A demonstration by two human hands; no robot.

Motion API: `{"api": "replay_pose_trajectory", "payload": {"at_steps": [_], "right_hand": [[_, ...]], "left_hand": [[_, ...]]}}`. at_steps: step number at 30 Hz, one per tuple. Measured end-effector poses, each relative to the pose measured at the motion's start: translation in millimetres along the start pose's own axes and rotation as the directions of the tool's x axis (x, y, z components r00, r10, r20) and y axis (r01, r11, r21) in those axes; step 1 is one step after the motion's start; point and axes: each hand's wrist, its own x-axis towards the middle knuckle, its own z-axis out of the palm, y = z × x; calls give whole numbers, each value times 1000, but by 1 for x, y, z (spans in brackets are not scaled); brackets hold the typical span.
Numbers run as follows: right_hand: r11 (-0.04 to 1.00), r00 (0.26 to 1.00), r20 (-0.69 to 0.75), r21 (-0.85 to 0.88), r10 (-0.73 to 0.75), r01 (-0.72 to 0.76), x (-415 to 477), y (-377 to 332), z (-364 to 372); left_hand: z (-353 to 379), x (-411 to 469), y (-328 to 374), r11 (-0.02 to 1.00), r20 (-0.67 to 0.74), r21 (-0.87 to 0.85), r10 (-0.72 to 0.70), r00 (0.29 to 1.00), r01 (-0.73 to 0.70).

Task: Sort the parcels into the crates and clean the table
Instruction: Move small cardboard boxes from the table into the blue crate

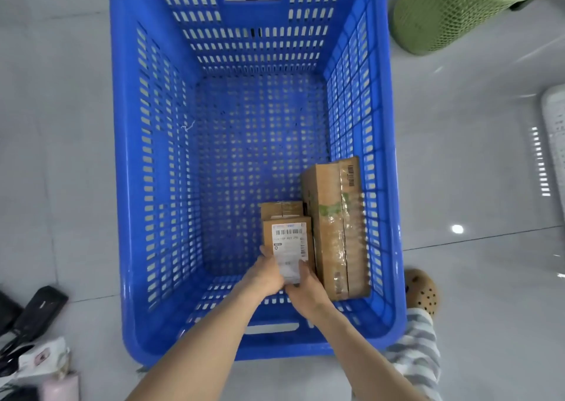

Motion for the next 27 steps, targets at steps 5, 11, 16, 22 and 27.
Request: {"api": "replay_pose_trajectory", "payload": {"at_steps": [5,11,16,22,27], "right_hand": [[1000,1000,8,-1,-5,5,-6,-10,-3],[993,981,-153,4,-117,119,-51,-46,-22],[946,905,-278,-69,-323,316,-105,-111,-54],[869,764,-414,-260,-495,421,-189,-183,-107],[736,597,-440,-492,-671,464,-286,-240,-168]], "left_hand": [[-6,3,-14,908,-24,416,60,998,-45],[-43,-49,-1,920,-116,301,295,948,-249],[-113,-130,32,896,-362,268,434,825,-354],[-177,-234,55,844,-559,463,515,649,-271],[-223,-334,81,787,-652,575,605,457,-222]]}}
